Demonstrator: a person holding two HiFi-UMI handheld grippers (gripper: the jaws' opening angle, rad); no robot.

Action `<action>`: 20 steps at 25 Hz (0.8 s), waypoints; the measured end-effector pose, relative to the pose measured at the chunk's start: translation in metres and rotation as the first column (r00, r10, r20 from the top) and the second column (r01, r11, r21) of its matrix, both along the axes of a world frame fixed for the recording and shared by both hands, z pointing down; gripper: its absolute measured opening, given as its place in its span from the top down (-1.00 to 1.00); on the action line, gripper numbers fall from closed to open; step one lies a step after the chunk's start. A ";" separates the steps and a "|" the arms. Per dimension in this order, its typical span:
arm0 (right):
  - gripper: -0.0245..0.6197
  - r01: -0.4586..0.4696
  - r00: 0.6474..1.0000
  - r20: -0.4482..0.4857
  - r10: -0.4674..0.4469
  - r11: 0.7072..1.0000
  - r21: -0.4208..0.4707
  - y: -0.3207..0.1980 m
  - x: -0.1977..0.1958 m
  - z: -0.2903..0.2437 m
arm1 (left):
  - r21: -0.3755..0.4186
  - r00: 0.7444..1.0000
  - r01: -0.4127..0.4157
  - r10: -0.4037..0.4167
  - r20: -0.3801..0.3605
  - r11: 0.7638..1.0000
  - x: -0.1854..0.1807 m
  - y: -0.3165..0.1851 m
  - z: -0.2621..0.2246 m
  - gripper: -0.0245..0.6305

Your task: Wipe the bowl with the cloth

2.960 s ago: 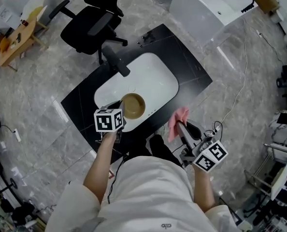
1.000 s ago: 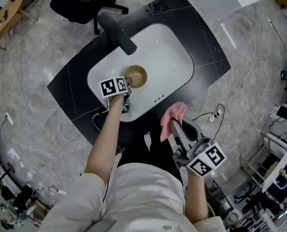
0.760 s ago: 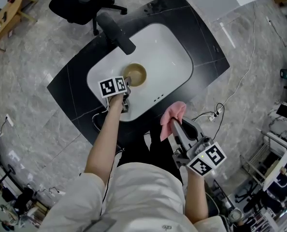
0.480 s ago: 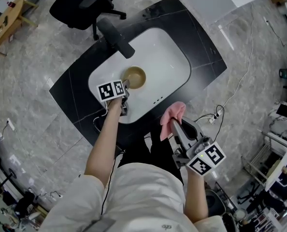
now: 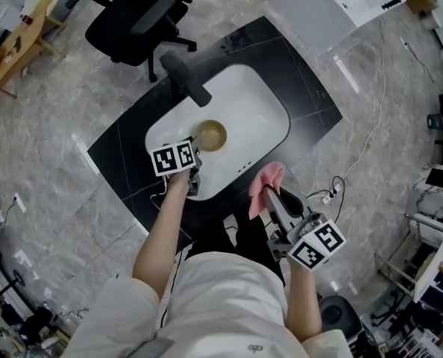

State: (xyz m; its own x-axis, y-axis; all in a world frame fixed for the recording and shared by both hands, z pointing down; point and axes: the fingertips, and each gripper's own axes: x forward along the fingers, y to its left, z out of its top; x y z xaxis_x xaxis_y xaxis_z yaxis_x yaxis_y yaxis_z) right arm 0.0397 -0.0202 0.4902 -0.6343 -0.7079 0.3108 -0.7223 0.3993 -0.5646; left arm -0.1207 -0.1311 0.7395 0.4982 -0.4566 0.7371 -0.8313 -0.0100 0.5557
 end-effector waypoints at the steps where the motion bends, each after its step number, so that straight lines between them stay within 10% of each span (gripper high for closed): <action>1: 0.83 0.001 1.000 -0.002 -0.001 1.000 0.004 -0.001 0.000 -0.002 | 0.013 1.000 -0.004 0.004 -0.003 1.000 0.000 0.001 -0.008 0.60; 20: 0.83 0.160 0.986 -0.062 -0.157 0.986 0.037 -0.029 -0.041 -0.016 | 0.288 0.994 -0.102 0.083 0.075 0.952 -0.013 0.045 -0.139 0.89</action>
